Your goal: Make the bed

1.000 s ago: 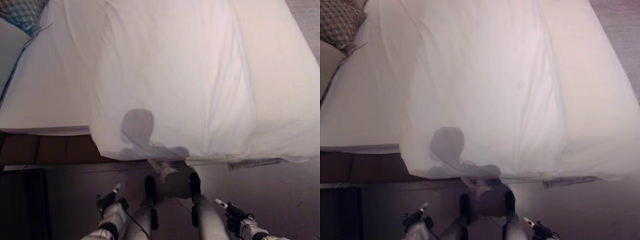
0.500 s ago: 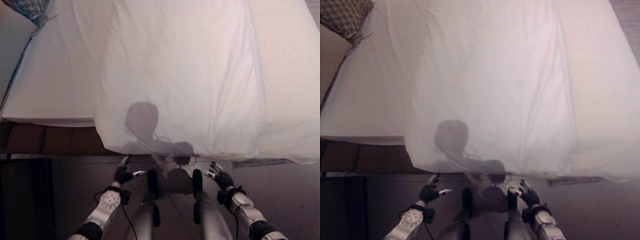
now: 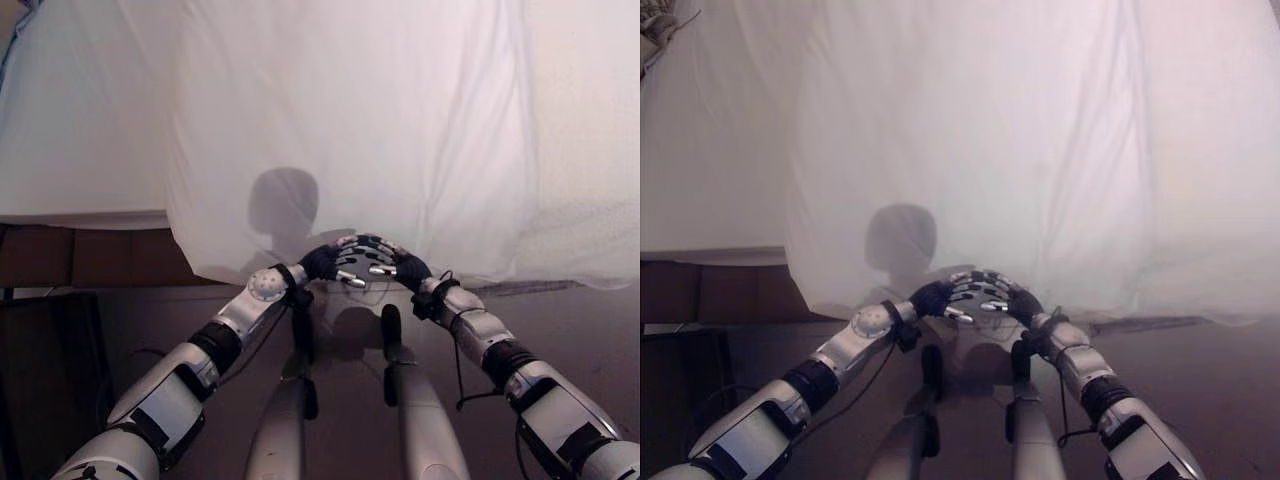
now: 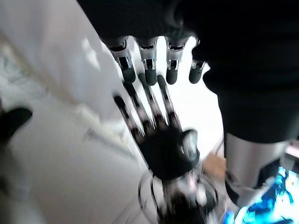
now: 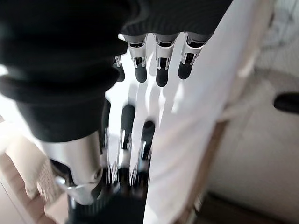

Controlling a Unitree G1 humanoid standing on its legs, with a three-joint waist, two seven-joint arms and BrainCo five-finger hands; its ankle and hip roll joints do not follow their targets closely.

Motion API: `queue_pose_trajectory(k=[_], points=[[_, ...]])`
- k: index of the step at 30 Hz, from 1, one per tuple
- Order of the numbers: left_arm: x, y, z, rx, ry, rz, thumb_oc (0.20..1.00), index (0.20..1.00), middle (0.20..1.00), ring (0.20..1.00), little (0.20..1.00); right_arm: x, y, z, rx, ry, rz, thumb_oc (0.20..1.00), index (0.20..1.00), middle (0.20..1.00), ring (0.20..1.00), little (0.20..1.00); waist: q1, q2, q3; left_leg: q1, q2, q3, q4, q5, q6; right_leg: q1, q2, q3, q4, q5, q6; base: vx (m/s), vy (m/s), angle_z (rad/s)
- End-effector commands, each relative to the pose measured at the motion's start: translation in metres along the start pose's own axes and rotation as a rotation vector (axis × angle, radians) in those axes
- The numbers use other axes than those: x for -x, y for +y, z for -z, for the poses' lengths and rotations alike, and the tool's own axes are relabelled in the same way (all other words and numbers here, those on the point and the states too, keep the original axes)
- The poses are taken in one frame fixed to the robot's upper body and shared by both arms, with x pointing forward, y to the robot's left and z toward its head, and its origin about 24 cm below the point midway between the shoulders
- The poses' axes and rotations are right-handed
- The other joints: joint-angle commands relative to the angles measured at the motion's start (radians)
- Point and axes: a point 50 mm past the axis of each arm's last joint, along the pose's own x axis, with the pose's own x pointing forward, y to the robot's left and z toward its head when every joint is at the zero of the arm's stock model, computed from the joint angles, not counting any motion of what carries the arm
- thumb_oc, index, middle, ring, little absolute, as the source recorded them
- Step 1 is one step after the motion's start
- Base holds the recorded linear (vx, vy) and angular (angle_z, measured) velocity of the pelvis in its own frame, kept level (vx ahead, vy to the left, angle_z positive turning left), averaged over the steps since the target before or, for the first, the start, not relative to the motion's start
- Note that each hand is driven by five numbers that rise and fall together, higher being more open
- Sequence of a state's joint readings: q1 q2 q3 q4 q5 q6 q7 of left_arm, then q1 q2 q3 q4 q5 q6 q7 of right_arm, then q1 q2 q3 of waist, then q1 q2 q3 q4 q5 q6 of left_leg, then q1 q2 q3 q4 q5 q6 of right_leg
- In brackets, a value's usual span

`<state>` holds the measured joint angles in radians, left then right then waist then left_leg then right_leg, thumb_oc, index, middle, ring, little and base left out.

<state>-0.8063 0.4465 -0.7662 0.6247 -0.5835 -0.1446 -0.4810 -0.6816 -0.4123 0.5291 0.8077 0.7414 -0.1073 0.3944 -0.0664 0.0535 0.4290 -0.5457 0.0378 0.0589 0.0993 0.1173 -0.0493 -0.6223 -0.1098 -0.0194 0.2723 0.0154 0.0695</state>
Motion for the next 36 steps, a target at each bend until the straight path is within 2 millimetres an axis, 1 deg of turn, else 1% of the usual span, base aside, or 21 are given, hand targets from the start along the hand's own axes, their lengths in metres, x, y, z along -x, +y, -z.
queue_pose_trajectory(k=[1, 4, 6, 7, 11, 12, 13, 15, 17, 19, 22, 23, 24, 26, 29, 30, 31, 32, 33, 35, 36], points=[[-0.001, 0.007, -0.013, 0.070, -0.122, -0.028, 1.000, 1.000, 1.000, 1.000, 1.000, -0.001, 0.007, -0.010, -0.111, -0.053, -0.119, 1.000, 1.000, 1.000, 1.000, 1.000, -0.005, -0.010, -0.045, -0.093, 0.031, 0.008, 0.144, -0.067, -0.047, -0.040, -0.007, 0.016, 0.006, 0.017, 0.068, -0.03, -0.024, -0.01], [-0.005, 0.031, -0.035, 0.045, -0.187, -0.197, 1.000, 1.000, 1.000, 1.000, 1.000, -0.010, 0.001, -0.037, -0.131, -0.137, -0.085, 1.000, 1.000, 1.000, 1.000, 1.000, -0.004, -0.013, -0.036, -0.131, 0.032, 0.003, 0.168, -0.068, -0.050, -0.071, -0.006, 0.016, 0.022, 0.015, 0.067, -0.04, -0.019, 0.02], [0.000, 0.052, -0.045, 0.041, -0.209, -0.361, 1.000, 1.000, 1.000, 1.000, 1.000, -0.016, -0.005, -0.059, -0.116, -0.188, -0.033, 1.000, 1.000, 1.000, 1.000, 1.000, -0.001, -0.013, -0.029, -0.158, 0.035, 0.002, 0.186, -0.070, -0.053, -0.094, -0.005, 0.016, 0.038, 0.012, 0.065, -0.02, -0.005, 0.01], [0.002, 0.060, -0.047, 0.052, -0.209, -0.425, 1.000, 1.000, 1.000, 1.000, 1.000, -0.017, -0.009, -0.065, -0.124, -0.205, 0.000, 1.000, 1.000, 1.000, 1.000, 1.000, 0.000, -0.015, -0.022, -0.162, 0.037, 0.003, 0.193, -0.072, -0.055, -0.097, -0.005, 0.015, 0.042, 0.009, 0.064, 0.00, 0.000, 0.00], [0.015, 0.093, -0.061, -0.018, -0.178, -0.635, 1.000, 1.000, 1.000, 1.000, 1.000, -0.024, -0.025, -0.102, -0.127, -0.267, 0.131, 1.000, 1.000, 1.000, 1.000, 1.000, 0.001, -0.021, -0.008, -0.218, 0.043, 0.000, 0.242, -0.081, -0.056, -0.152, -0.005, 0.013, 0.092, -0.002, 0.058, -0.01, -0.002, 0.02], [0.023, 0.107, -0.073, -0.069, -0.175, -0.725, 1.000, 1.000, 1.000, 1.000, 1.000, -0.027, -0.030, -0.119, -0.143, -0.301, 0.185, 1.000, 1.000, 1.000, 1.000, 1.000, 0.001, -0.026, 0.002, -0.248, 0.045, -0.004, 0.280, -0.093, -0.056, -0.183, -0.003, 0.015, 0.131, -0.012, 0.054, -0.02, -0.007, 0.04], [0.023, 0.108, -0.074, -0.071, -0.177, -0.726, 1.000, 1.000, 1.000, 1.000, 1.000, -0.027, -0.030, -0.120, -0.143, -0.303, 0.185, 1.000, 1.000, 1.000, 1.000, 1.000, 0.001, -0.026, 0.002, -0.254, 0.046, -0.004, 0.286, -0.096, -0.056, -0.189, -0.003, 0.015, 0.136, -0.014, 0.054, 0.00, 0.000, 0.00], [0.034, 0.123, -0.085, -0.072, -0.181, -0.848, 1.000, 1.000, 1.000, 1.000, 1.000, -0.028, -0.034, -0.142, -0.201, -0.368, 0.246, 1.000, 1.000, 1.000, 1.000, 1.000, 0.002, -0.031, 0.008, -0.308, 0.053, -0.004, 0.345, -0.112, -0.055, -0.240, -0.006, 0.014, 0.187, -0.024, 0.050, 0.00, 0.000, 0.00], [0.038, 0.128, -0.087, -0.059, -0.180, -0.879, 1.000, 1.000, 1.000, 1.000, 1.000, -0.028, -0.036, -0.149, -0.216, -0.384, 0.269, 1.000, 1.000, 1.000, 1.000, 1.000, 0.003, -0.031, 0.007, -0.332, 0.056, -0.005, 0.370, -0.121, -0.053, -0.263, -0.006, 0.012, 0.209, -0.031, 0.048, -0.01, 0.004, 0.04], [0.046, 0.138, -0.097, -0.073, -0.182, -0.942, 1.000, 1.000, 1.000, 1.000, 1.000, -0.027, -0.039, -0.161, -0.194, -0.386, 0.307, 1.000, 1.000, 1.000, 1.000, 1.000, 0.003, -0.033, 0.005, -0.370, 0.060, -0.006, 0.405, -0.133, -0.051, -0.302, -0.005, 0.013, 0.240, -0.037, 0.047, 0.00, 0.000, 0.00], [0.053, 0.146, -0.106, -0.122, -0.154, -0.979, 1.000, 1.000, 1.000, 1.000, 1.000, -0.019, -0.052, -0.173, -0.148, -0.379, 0.383, 1.000, 1.000, 1.000, 1.000, 1.000, 0.004, -0.035, 0.008, -0.421, 0.059, -0.003, 0.463, -0.148, -0.050, -0.347, -0.010, 0.014, 0.279, -0.043, 0.048, 0.00, 0.000, 0.00], [0.061, 0.151, -0.106, -0.147, -0.134, -1.009, 1.000, 1.000, 1.000, 1.000, 1.000, -0.011, -0.062, -0.176, -0.129, -0.376, 0.441, 1.000, 1.000, 1.000, 1.000, 1.000, 0.004, -0.033, 0.006, -0.443, 0.056, -0.006, 0.485, -0.155, -0.048, -0.374, -0.010, 0.016, 0.303, -0.049, 0.045, 0.00, 0.000, 0.00], [0.061, 0.151, -0.106, -0.148, -0.134, -1.009, 1.000, 1.000, 1.000, 1.000, 1.000, -0.011, -0.062, -0.177, -0.129, -0.377, 0.441, 1.000, 1.000, 1.000, 1.000, 1.000, 0.004, -0.032, 0.004, -0.447, 0.056, -0.007, 0.488, -0.156, -0.048, -0.378, -0.011, 0.016, 0.306, -0.050, 0.045, 0.00, 0.000, 0.00], [0.068, 0.155, -0.103, -0.135, -0.124, -1.041, 1.000, 1.000, 1.000, 1.000, 1.000, 0.001, -0.076, -0.177, -0.121, -0.373, 0.526, 1.000, 1.000, 1.000, 1.000, 1.000, 0.004, -0.029, -0.003, -0.459, 0.058, -0.001, 0.491, -0.157, -0.049, -0.393, -0.016, 0.011, 0.317, -0.055, 0.044, 0.00, 0.000, 0.00], [0.089, 0.163, -0.089, -0.117, -0.079, -1.108, 1.000, 1.000, 1.000, 1.000, 1.000, 0.023, -0.102, -0.168, -0.133, -0.342, 0.650, 1.000, 1.000, 1.000, 1.000, 1.000, 0.008, -0.023, -0.005, -0.456, 0.058, 0.006, 0.479, -0.156, -0.050, -0.390, -0.018, 0.010, 0.301, -0.056, 0.044, 0.00, 0.003, -0.01], [0.093, 0.164, -0.087, -0.121, -0.069, -1.114, 1.000, 1.000, 1.000, 1.000, 1.000, 0.027, -0.105, -0.165, -0.139, -0.337, 0.665, 1.000, 1.000, 1.000, 1.000, 1.000, 0.009, -0.021, -0.006, -0.455, 0.059, 0.007, 0.474, -0.155, -0.049, -0.391, -0.018, 0.009, 0.299, -0.056, 0.044, 0.00, 0.000, 0.00], [0.108, 0.167, -0.072, -0.091, -0.035, -1.172, 1.000, 1.000, 1.000, 1.000, 1.000, 0.043, -0.121, -0.153, -0.192, -0.343, 0.755, 1.000, 1.000, 1.000, 1.000, 1.000, 0.010, -0.019, -0.003, -0.433, 0.062, 0.011, 0.452, -0.156, -0.051, -0.370, -0.018, 0.009, 0.284, -0.061, 0.047, 0.00, 0.000, 0.00], [0.107, 0.167, -0.072, -0.091, -0.035, -1.172, 1.000, 1.000, 1.000, 1.000, 1.000, 0.043, -0.121, -0.153, -0.192, -0.343, 0.755, 1.000, 1.000, 1.000, 1.000, 1.000, 0.010, -0.020, -0.006, -0.436, 0.060, 0.011, 0.446, -0.148, -0.051, -0.373, -0.019, 0.009, 0.279, -0.055, 0.046, 0.01, -0.006, -0.03], [0.113, 0.167, -0.064, -0.071, -0.020, -1.197, 1.000, 1.000, 1.000, 1.000, 1.000, 0.049, -0.126, -0.147, -0.220, -0.342, 0.797, 1.000, 1.000, 1.000, 1.000, 1.000, 0.010, -0.018, -0.005, -0.431, 0.061, 0.011, 0.436, -0.146, -0.051, -0.370, -0.019, 0.010, 0.274, -0.055, 0.047, 0.01, -0.009, -0.03], [0.129, 0.166, -0.039, -0.064, 0.071, -1.248, 1.000, 1.000, 1.000, 1.000, 1.000, 0.072, -0.143, -0.121, -0.263, -0.297, 0.906, 1.000, 1.000, 1.000, 1.000, 1.000, 0.007, -0.016, 0.000, -0.393, 0.062, 0.011, 0.405, -0.142, -0.056, -0.329, -0.019, 0.004, 0.253, -0.060, 0.047, 0.00, 0.000, 0.00], [0.132, 0.165, -0.034, -0.044, 0.068, -1.255, 1.000, 1.000, 1.000, 1.000, 1.000, 0.074, -0.144, -0.115, -0.271, -0.287, 0.916, 1.000, 1.000, 1.000, 1.000, 1.000, 0.006, -0.016, -0.002, -0.379, 0.059, 0.009, 0.382, -0.132, -0.055, -0.316, -0.021, 0.000, 0.234, -0.052, 0.047, 0.01, -0.036, 0.02]])
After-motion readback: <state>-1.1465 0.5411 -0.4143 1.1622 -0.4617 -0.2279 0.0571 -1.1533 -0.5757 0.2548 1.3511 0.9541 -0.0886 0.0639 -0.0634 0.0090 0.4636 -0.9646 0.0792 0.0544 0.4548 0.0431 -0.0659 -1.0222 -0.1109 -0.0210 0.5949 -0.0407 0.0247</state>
